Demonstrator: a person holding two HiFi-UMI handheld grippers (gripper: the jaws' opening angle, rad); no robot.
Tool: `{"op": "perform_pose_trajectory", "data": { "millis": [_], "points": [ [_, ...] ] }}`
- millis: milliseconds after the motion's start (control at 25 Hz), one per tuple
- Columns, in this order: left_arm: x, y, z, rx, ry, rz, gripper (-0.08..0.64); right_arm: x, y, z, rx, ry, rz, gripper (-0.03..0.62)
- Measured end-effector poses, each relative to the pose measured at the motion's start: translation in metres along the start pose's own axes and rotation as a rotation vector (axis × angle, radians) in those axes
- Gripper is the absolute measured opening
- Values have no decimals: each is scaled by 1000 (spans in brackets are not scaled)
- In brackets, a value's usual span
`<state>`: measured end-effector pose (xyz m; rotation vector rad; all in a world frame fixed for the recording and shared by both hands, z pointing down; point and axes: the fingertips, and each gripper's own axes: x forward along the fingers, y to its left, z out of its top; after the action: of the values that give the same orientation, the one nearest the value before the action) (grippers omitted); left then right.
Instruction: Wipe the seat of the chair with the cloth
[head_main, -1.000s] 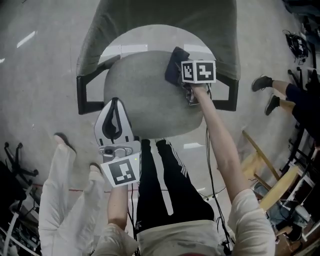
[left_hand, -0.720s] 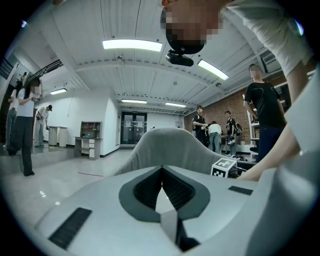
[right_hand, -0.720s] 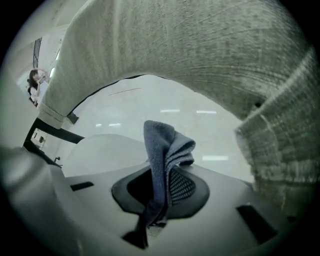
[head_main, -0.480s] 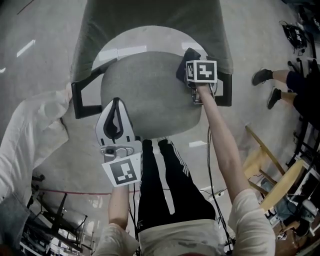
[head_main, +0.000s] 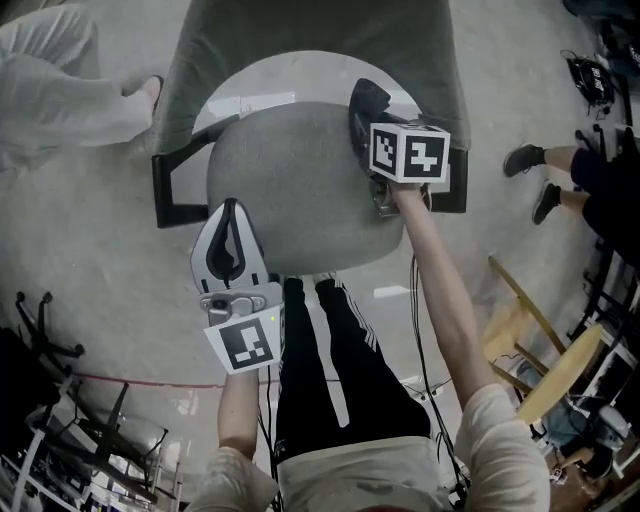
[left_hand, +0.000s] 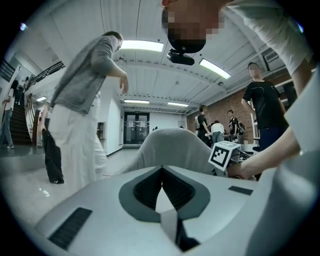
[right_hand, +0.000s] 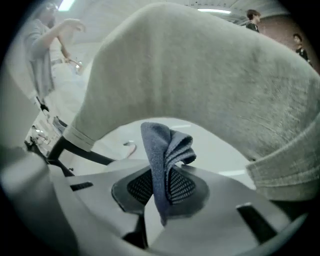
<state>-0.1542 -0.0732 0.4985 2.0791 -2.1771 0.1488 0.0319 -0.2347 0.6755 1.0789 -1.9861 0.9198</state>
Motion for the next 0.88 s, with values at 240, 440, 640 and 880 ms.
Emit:
{"op": "perform_pose_trajectory", "data": {
  "millis": [240, 440, 640, 880],
  "points": [
    [-14, 18, 7, 11, -23, 53, 15, -9, 142, 3, 8, -41, 333, 49],
    [-38, 46, 7, 28, -38, 112, 15, 1, 242, -40, 48, 39, 541, 49],
    [-53, 62, 1, 42, -26, 155, 15, 24, 296, -92, 78, 181, 645, 49],
    [-62, 70, -13, 20, -2, 189, 15, 55, 295, -137, 89, 281, 605, 49]
  ]
}}
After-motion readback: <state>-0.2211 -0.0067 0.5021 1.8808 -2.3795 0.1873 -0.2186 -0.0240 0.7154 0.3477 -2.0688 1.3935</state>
